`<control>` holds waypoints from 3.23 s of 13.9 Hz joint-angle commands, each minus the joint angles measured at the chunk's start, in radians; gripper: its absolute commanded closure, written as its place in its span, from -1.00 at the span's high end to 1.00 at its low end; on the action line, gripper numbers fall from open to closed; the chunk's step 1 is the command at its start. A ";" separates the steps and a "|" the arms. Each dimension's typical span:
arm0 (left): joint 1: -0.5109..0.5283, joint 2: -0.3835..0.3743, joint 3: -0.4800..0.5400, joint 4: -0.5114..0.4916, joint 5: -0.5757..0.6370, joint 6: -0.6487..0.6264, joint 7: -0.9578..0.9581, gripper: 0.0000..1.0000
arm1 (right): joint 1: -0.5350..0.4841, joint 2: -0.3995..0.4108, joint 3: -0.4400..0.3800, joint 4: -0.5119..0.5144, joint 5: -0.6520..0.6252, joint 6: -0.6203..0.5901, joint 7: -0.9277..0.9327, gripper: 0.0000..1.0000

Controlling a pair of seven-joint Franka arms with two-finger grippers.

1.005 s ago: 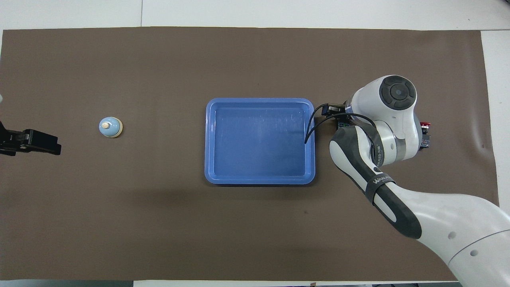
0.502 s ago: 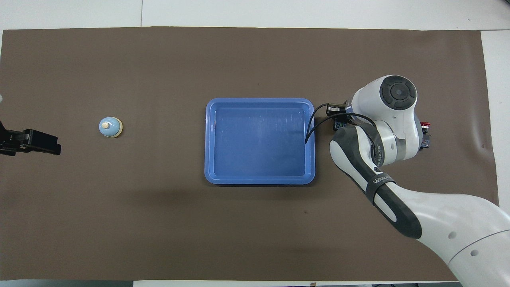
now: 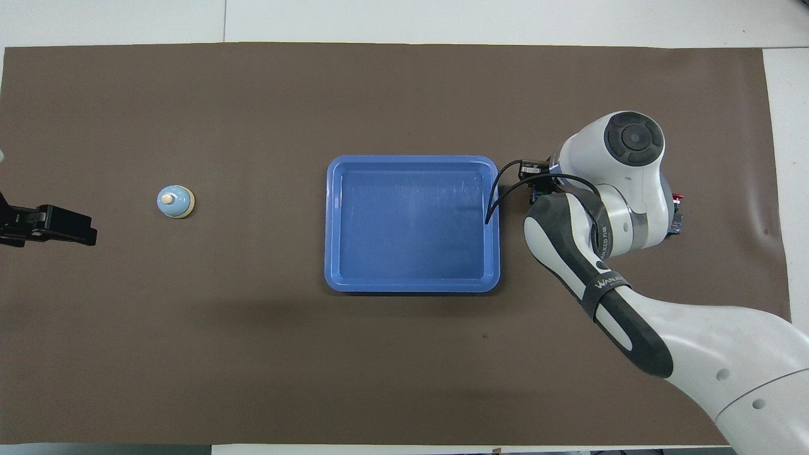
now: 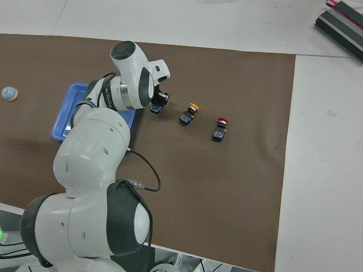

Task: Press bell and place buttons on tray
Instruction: 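Carry the green button over the blue tray with the right gripper, then lower the green button into the tray and open the right gripper, then move the right gripper back to the yellow-capped button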

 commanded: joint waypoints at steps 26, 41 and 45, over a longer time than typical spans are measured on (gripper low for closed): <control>0.001 -0.003 0.003 0.009 -0.001 -0.009 0.005 1.00 | 0.239 0.100 0.005 0.019 0.023 0.153 0.338 1.00; 0.001 -0.003 0.003 0.009 -0.001 -0.009 0.004 1.00 | -0.073 -0.111 -0.001 -0.028 0.013 -0.182 0.098 1.00; 0.001 -0.003 0.003 0.009 -0.001 -0.009 0.005 1.00 | -0.129 -0.142 -0.003 -0.206 0.012 0.026 0.075 1.00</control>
